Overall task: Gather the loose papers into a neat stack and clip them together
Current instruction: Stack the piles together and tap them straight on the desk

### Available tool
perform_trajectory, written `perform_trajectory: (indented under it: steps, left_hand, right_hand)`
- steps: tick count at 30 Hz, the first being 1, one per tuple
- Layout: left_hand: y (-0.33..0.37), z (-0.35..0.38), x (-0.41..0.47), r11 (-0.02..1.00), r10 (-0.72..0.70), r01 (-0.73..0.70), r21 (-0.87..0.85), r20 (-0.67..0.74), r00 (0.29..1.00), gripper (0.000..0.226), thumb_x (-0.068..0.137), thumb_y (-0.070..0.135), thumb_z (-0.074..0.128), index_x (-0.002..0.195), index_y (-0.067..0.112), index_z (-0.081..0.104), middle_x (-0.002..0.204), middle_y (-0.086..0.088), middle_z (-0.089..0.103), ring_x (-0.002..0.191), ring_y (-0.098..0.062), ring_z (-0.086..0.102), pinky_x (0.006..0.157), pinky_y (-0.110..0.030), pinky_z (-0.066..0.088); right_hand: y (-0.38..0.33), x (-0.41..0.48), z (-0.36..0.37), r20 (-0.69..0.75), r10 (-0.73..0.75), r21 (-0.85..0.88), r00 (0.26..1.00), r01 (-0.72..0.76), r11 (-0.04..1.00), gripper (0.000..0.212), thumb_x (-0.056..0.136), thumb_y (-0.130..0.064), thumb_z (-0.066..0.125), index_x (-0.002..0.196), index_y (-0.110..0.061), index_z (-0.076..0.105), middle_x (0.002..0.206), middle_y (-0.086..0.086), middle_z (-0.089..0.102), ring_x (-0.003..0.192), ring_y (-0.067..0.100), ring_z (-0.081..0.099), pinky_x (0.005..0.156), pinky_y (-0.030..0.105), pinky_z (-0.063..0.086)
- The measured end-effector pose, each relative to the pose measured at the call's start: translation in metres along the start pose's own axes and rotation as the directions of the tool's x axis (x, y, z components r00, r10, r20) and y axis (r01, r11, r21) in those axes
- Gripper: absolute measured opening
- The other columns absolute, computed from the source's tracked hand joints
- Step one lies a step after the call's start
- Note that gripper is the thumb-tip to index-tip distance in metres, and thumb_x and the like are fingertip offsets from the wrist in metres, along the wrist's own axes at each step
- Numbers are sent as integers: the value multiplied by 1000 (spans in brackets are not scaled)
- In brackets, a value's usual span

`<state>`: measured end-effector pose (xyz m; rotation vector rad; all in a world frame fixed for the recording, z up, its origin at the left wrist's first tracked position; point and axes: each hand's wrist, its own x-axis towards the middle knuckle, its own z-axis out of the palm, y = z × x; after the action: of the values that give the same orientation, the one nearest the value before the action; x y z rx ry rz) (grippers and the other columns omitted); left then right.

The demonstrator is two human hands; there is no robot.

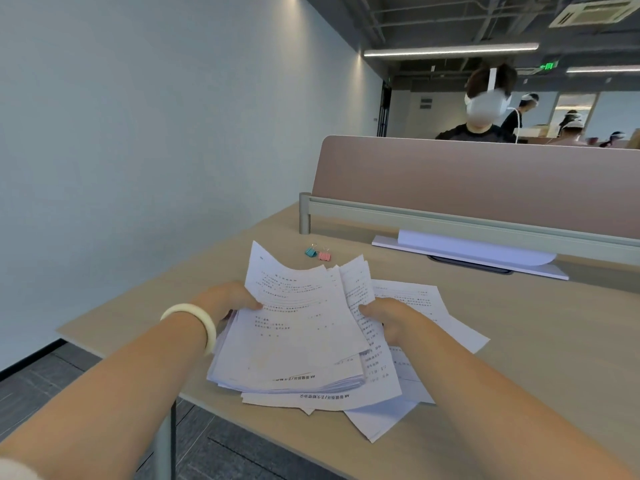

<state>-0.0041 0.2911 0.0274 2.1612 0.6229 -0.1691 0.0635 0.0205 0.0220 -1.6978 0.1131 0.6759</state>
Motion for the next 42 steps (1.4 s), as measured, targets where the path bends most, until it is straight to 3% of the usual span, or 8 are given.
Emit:
perform_trajectory:
  steps: [7, 12, 16, 20, 25, 30, 39, 42]
  left_hand:
    - [8, 9, -19, 993, 87, -81, -84, 67, 994, 38, 90, 5, 57, 128, 7, 53, 127, -7, 59, 107, -26, 56, 92, -35, 43]
    - [3, 20, -22, 993, 95, -99, 61, 65, 993, 43, 91, 11, 58, 133, 7, 49, 137, -10, 52, 122, -27, 50, 99, -32, 39]
    - [6, 28, -23, 967, 61, -79, 242, 81, 995, 52, 92, 33, 55, 140, 19, 42, 147, -5, 42, 136, -26, 36, 113, -35, 28]
    - [6, 27, -20, 976, 81, -66, 208, -65, 995, 67, 89, 35, 59, 145, 12, 30, 149, -3, 35, 137, -28, 34, 109, -36, 33]
    - [7, 27, -15, 925, 36, 4, 381, -99, 994, 56, 90, 33, 58, 133, 0, 43, 140, -14, 45, 126, -31, 46, 82, -30, 39]
    - [20, 39, -17, 786, 47, 110, 609, -236, 971, 57, 88, 47, 52, 129, 8, 51, 149, -18, 30, 137, -38, 27, 108, -44, 30]
    - [64, 90, -26, 927, 81, -89, 363, 37, 996, 54, 90, 47, 52, 126, 7, 52, 126, -7, 55, 98, -23, 54, 92, -30, 46]
    - [69, 92, -27, 888, 67, -92, 451, 71, 995, 45, 85, 57, 51, 91, 12, 55, 93, -3, 58, 81, -21, 55, 77, -28, 47]
  right_hand:
    - [4, -12, -1, 163, -12, -12, 987, 14, 1000, 21, 85, -12, 70, 104, -7, 62, 96, 10, 66, 82, 23, 64, 64, 35, 54]
    - [7, -12, 10, 39, -1, -257, 999, 11, 966, 46, 78, -11, 75, 120, 1, 61, 125, 17, 61, 113, 35, 60, 97, 47, 49]
    - [9, -11, 16, -20, -103, -394, 995, 87, 915, 52, 76, -9, 74, 124, -1, 56, 125, 13, 60, 115, 30, 58, 94, 33, 48]
    - [7, -19, -7, -38, -186, -270, 982, 169, 948, 43, 75, 1, 70, 117, -1, 60, 119, 15, 64, 109, 32, 61, 94, 44, 51]
    - [-1, -51, -84, -43, -208, 2, 977, 208, 978, 11, 85, 4, 62, 91, -6, 63, 78, 10, 69, 64, 24, 66, 54, 34, 57]
    - [16, -64, -152, -197, -169, -2, 966, 172, 985, 14, 83, 2, 65, 97, 0, 65, 68, 10, 72, 56, 24, 70, 53, 34, 58]
    - [43, -57, -148, -191, -65, -158, 979, 35, 987, 8, 84, 3, 64, 88, -4, 63, 69, 10, 68, 62, 24, 62, 36, 21, 49]
    - [43, -58, -144, -205, -63, -193, 977, 23, 981, 9, 85, 4, 63, 86, -5, 61, 76, 9, 62, 64, 23, 58, 34, 21, 46]
